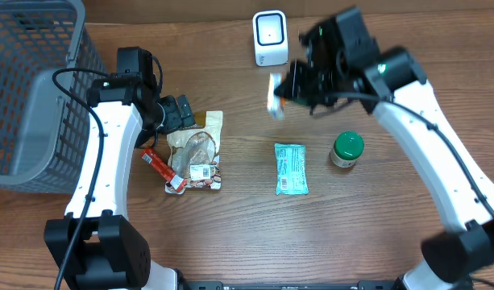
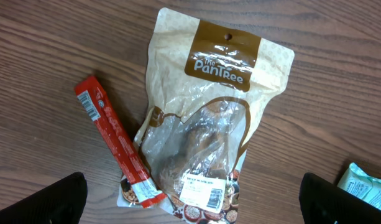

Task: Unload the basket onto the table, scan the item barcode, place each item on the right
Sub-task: 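Lift the Kleenex pack and carry it toward the white scanner, then hold the Kleenex pack in front of the scanner window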

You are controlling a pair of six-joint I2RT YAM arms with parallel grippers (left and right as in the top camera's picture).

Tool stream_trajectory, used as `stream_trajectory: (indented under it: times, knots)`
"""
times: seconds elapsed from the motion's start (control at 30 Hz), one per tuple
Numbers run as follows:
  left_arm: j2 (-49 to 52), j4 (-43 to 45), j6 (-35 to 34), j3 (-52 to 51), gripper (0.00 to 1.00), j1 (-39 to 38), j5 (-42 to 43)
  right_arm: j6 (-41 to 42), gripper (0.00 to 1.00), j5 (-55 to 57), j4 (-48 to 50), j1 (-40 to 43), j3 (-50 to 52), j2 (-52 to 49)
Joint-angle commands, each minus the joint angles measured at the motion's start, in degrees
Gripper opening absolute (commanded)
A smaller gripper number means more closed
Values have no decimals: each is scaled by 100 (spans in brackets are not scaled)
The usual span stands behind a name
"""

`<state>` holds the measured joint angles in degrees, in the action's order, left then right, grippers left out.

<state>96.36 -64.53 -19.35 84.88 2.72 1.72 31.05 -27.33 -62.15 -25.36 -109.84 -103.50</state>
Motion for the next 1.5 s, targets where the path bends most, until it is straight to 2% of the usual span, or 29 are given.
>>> stream_trajectory:
  times: [0.0,0.17,0.37,0.53,0.67,0.8,0.9,1.17,1.33,1.47]
  knots:
    - [-4,11,-57,24,100,-13,37,-146,4,-614,15,170,-822,-522]
    - [-4,9,-57,24,100,-13,39,195,4,-907,627,404,-1353,-1335]
    - [-4,11,-57,24,100,-13,39,638,4,-1392,2575,664,-1351,-2234]
    - [-4,11,-57,24,100,-13,39,1606,4,-1373,4238,737,-1351,-2953]
    - [-4,9,-57,24,100,-13,39,2354,4,-1344,5189,796,-1351,-3475]
    - [-4,11,-57,24,100,-13,39,2682,4,-1327,6094,855,-1351,-3987]
    - [-4,9,-57,24,100,-13,39,2857,4,-1287,6406,890,-1351,-4214]
    - [-4,9,-57,24,100,-13,39,2896,4,-682,6408,909,-1351,-4334]
    - [-4,11,-57,24,100,-13,37,2927,4,-658,6867,938,-1351,-4334]
    - [-4,11,-57,24,100,-13,39,2933,4,-656,6865,935,-1351,-4336]
